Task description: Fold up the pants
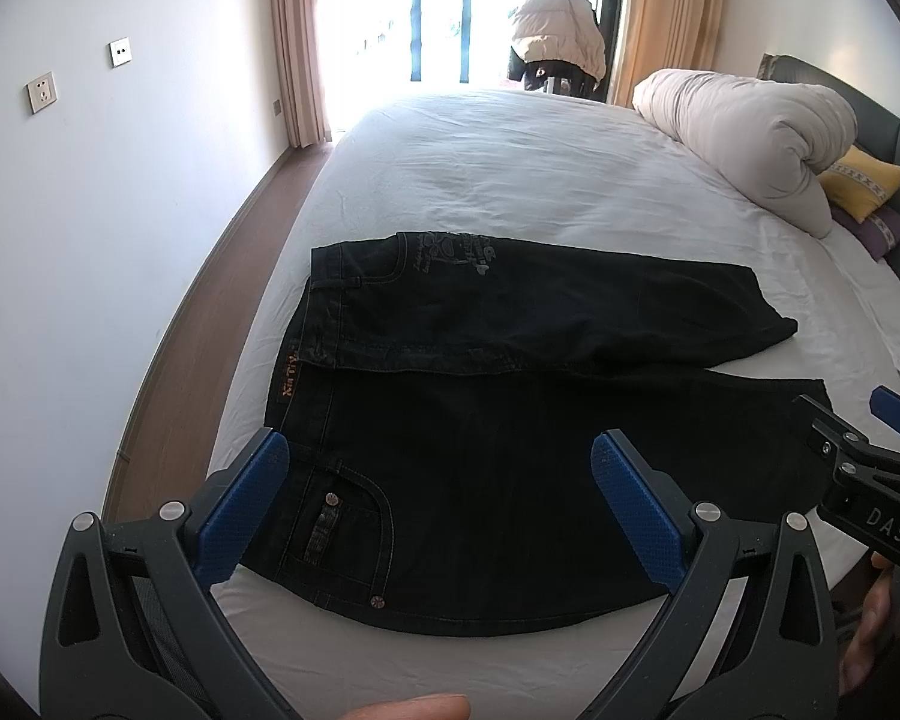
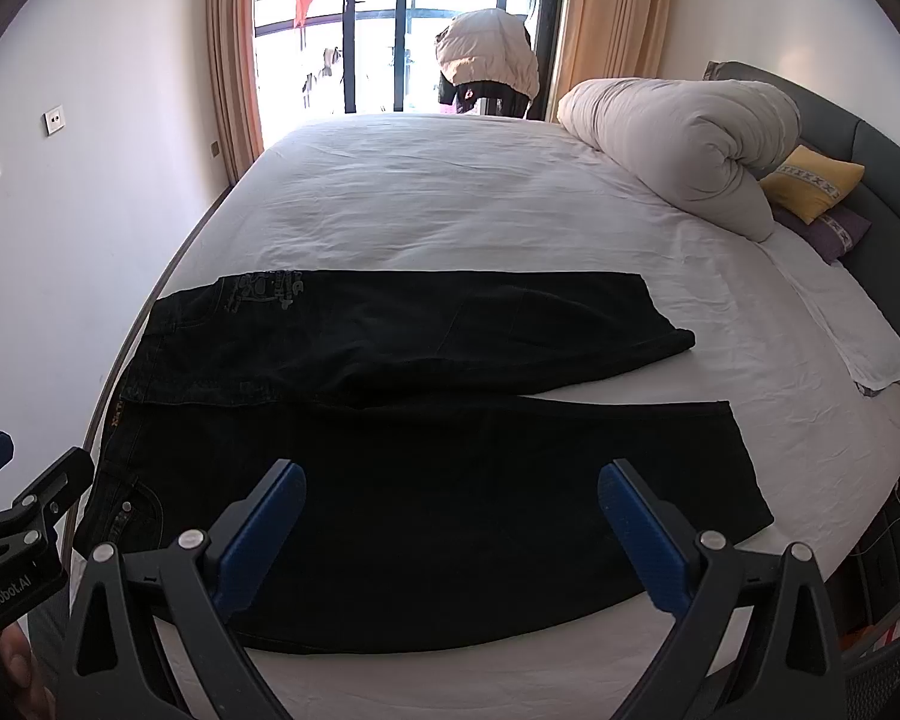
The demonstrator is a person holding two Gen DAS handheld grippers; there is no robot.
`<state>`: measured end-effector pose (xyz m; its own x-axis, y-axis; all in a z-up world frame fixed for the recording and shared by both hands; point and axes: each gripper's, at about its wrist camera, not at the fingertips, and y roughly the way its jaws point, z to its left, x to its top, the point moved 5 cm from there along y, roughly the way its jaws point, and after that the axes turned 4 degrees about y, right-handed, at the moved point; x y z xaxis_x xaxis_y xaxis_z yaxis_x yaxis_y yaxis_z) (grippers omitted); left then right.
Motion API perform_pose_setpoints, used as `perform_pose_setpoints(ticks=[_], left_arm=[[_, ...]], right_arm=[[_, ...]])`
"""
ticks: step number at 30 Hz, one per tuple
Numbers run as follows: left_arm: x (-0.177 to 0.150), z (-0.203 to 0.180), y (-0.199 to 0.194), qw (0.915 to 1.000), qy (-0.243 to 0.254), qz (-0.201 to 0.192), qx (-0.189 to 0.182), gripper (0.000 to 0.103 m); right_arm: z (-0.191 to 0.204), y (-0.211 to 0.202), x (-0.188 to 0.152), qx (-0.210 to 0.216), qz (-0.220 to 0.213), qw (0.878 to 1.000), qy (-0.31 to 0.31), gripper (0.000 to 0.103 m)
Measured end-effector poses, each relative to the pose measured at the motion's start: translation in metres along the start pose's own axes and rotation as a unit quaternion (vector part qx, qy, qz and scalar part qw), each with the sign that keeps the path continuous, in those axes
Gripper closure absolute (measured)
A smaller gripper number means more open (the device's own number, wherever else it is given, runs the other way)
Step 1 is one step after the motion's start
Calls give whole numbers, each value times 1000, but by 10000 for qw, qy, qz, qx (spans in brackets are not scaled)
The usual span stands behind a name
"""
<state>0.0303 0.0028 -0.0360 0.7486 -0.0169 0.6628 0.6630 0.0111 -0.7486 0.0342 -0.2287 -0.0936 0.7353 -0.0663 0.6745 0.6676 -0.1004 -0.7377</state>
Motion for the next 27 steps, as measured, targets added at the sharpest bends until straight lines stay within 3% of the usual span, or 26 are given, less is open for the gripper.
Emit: perform_pose_setpoints(ticks=[27], left_arm=[[0,0,0,10000,5,15,8,0]], right_arm=[[0,3,-3,8,30,10000,-3,2]])
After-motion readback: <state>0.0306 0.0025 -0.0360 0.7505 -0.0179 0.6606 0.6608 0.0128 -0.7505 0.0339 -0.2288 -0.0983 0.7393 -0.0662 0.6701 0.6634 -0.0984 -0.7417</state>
